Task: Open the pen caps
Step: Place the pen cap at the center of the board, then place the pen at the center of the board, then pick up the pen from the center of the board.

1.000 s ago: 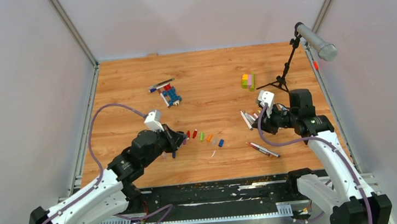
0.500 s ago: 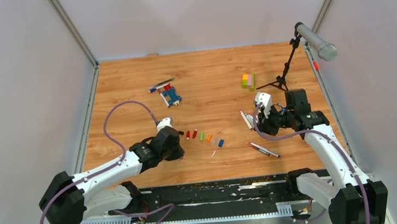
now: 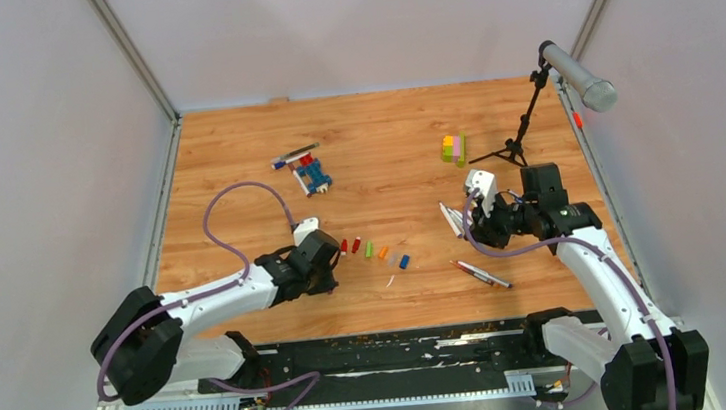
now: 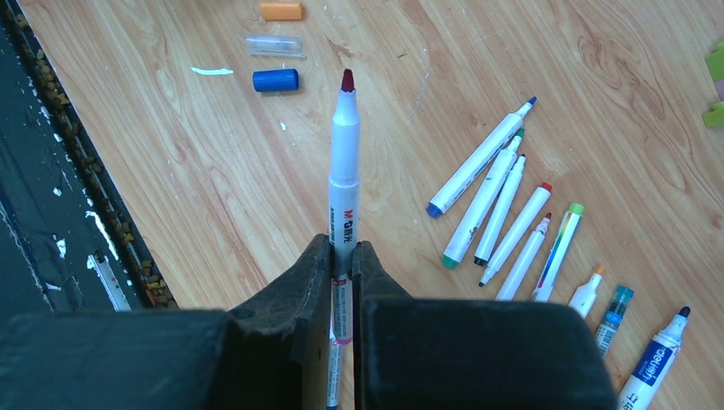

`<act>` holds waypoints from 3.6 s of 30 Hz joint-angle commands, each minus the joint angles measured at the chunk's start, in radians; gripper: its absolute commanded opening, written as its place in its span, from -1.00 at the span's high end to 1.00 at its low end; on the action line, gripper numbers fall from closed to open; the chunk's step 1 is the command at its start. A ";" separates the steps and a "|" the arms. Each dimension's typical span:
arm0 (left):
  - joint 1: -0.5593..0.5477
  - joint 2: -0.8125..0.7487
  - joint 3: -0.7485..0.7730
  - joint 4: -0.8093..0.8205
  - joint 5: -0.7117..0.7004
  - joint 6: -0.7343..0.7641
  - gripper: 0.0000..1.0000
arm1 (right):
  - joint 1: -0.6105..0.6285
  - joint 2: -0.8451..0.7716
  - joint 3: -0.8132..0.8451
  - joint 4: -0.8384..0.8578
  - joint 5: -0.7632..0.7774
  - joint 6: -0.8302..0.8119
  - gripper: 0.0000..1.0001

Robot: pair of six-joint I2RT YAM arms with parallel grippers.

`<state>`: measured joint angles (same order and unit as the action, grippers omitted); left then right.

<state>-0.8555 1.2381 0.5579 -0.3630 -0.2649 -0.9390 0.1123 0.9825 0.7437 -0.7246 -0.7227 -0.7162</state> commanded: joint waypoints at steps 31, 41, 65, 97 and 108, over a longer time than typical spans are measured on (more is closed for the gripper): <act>0.018 -0.564 -0.045 0.061 -0.063 0.277 -1.00 | -0.015 0.161 -0.015 -0.196 0.350 -0.202 0.82; 0.020 -0.661 -0.099 0.042 -0.076 0.249 -1.00 | -0.020 0.281 -0.045 -0.130 0.448 -0.196 0.68; 0.077 -0.598 -0.014 0.127 -0.097 0.405 -1.00 | -0.020 0.192 0.241 -0.317 0.162 -0.083 0.33; 0.569 0.512 0.709 -0.043 0.074 0.403 -0.39 | -0.043 0.042 0.159 -0.257 -0.120 -0.124 0.30; 0.585 0.699 0.884 -0.115 0.072 0.421 -0.18 | -0.043 0.040 0.154 -0.255 -0.113 -0.126 0.29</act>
<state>-0.2794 1.8977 1.3773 -0.4469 -0.1936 -0.5385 0.0750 1.0424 0.8970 -1.0115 -0.8204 -0.8211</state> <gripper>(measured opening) 0.595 0.352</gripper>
